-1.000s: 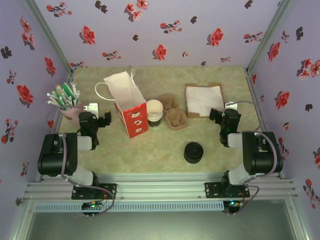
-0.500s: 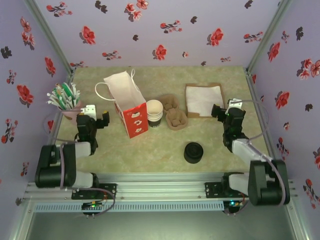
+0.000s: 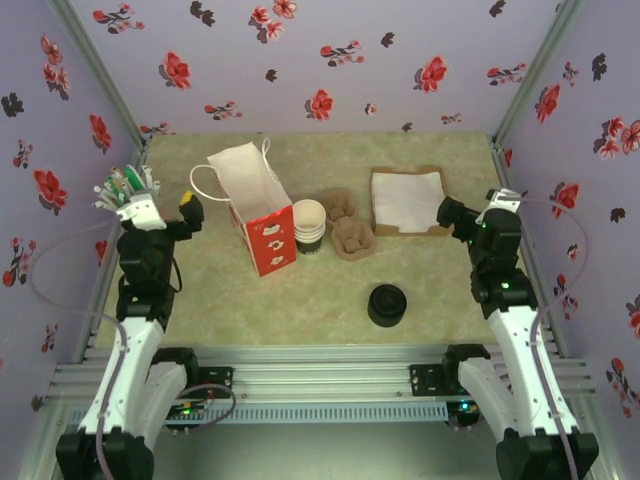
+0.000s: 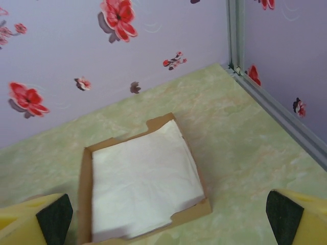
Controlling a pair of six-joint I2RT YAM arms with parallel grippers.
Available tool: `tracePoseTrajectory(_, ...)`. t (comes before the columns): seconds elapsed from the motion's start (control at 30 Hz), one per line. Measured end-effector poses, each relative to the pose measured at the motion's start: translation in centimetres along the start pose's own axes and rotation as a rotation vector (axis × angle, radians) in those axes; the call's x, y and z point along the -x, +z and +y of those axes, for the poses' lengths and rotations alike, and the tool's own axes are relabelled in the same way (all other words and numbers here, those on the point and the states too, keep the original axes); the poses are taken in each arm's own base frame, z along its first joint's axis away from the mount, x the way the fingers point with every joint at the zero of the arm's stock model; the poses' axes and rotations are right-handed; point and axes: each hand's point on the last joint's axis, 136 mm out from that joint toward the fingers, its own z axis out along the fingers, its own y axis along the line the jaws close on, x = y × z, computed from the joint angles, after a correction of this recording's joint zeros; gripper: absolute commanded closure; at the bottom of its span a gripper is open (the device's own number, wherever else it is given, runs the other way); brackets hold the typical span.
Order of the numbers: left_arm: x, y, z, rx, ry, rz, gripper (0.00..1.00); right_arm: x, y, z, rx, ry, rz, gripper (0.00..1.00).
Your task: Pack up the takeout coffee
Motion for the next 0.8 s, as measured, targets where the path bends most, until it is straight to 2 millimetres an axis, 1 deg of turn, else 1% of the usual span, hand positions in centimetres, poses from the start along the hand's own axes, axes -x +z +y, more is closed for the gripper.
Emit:
tracePoseTrajectory(0.07,0.5,-1.2,-0.3,-0.008,-0.103,0.021,0.01,0.6,-1.4,0.3,0.008,0.021,0.027,0.01)
tracePoseTrajectory(0.13,0.5,-2.5,-0.9,-0.037,-0.211,0.055,0.01,0.4,-2.8,0.4,0.010,0.047,0.066,0.01)
tracePoseTrajectory(0.17,0.3,-3.1,-1.2,-0.055,-0.244,0.073,0.01,0.2,-3.2,0.4,0.012,0.058,0.083,0.01)
tracePoseTrajectory(0.3,-0.9,-5.1,-2.9,-0.145,-0.346,0.162,0.01,-2.1,-4.8,0.6,0.048,0.102,0.176,0.01)
tracePoseTrajectory(0.43,-1.4,-6.7,-4.5,-0.241,-0.359,0.208,0.01,-3.5,-5.6,2.0,0.133,0.142,0.250,0.01)
tracePoseTrajectory(0.5,-1.6,-7.1,-5.0,-0.273,-0.359,0.224,0.01,-4.0,-5.7,3.1,0.191,0.164,0.288,0.01)
tracePoseTrajectory(0.57,-2.1,-7.2,-5.4,-0.296,-0.359,0.245,0.01,-4.6,-5.7,4.1,0.250,0.186,0.324,0.04)
tracePoseTrajectory(0.67,-4.2,-7.0,-5.8,-0.315,-0.401,0.299,0.01,-5.5,-5.2,5.7,0.330,0.222,0.374,0.08)
tracePoseTrajectory(0.8,-9.4,-6.2,-5.2,-0.280,-0.481,0.421,0.01,-6.8,-4.3,7.6,0.401,0.253,0.449,0.17)
